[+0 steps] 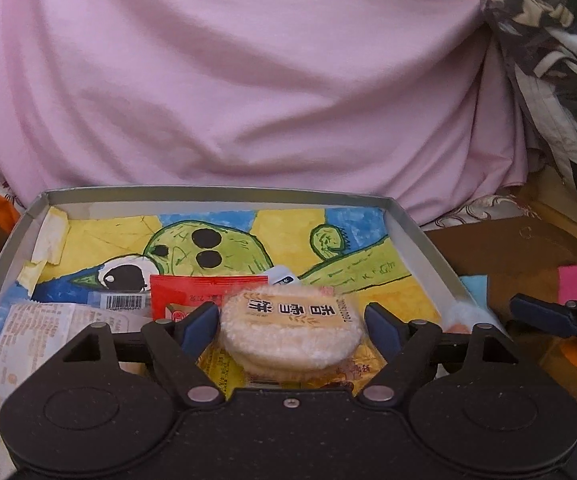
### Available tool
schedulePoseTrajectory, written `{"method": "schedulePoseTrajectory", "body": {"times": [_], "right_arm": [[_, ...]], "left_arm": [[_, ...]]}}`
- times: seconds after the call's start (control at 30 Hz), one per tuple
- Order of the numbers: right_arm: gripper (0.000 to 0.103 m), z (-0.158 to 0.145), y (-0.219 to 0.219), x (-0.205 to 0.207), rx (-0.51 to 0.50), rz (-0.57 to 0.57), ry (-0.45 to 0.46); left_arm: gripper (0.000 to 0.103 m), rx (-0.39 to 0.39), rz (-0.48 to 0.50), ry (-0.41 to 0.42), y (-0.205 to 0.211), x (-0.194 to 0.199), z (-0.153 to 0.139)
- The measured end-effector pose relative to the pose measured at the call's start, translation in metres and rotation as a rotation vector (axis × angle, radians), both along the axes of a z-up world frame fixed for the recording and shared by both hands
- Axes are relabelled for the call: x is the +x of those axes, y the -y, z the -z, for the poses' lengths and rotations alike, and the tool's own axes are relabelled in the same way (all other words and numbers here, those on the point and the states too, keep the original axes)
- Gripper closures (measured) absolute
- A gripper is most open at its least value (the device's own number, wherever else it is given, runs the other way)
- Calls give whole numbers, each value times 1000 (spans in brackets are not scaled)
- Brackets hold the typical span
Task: Organize snacks
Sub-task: 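Lower the rice cracker into the tray with the left tool while the right tool releases the sausages there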
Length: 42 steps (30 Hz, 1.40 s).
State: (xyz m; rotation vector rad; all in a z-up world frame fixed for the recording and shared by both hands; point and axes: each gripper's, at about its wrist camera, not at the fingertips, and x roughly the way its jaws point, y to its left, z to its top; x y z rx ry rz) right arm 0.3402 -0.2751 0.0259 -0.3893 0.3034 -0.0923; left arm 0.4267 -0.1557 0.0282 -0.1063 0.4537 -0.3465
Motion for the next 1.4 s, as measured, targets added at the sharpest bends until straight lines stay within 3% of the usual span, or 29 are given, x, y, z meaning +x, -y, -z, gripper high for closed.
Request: {"method": "schedulePoseTrajectory", "body": {"times": [0.43, 0.7, 1.4], "right_arm": [[0, -19, -1, -22, 56, 30, 74], [0, -37, -4, -45, 93, 43, 122], [0, -80, -20, -117, 169, 28, 216]], "left_arm": [[12, -70, -61, 21, -20, -20, -21], [6, -96, -123, 75, -46, -50, -32], [5, -78, -215, 136, -96, -132, -60]]}}
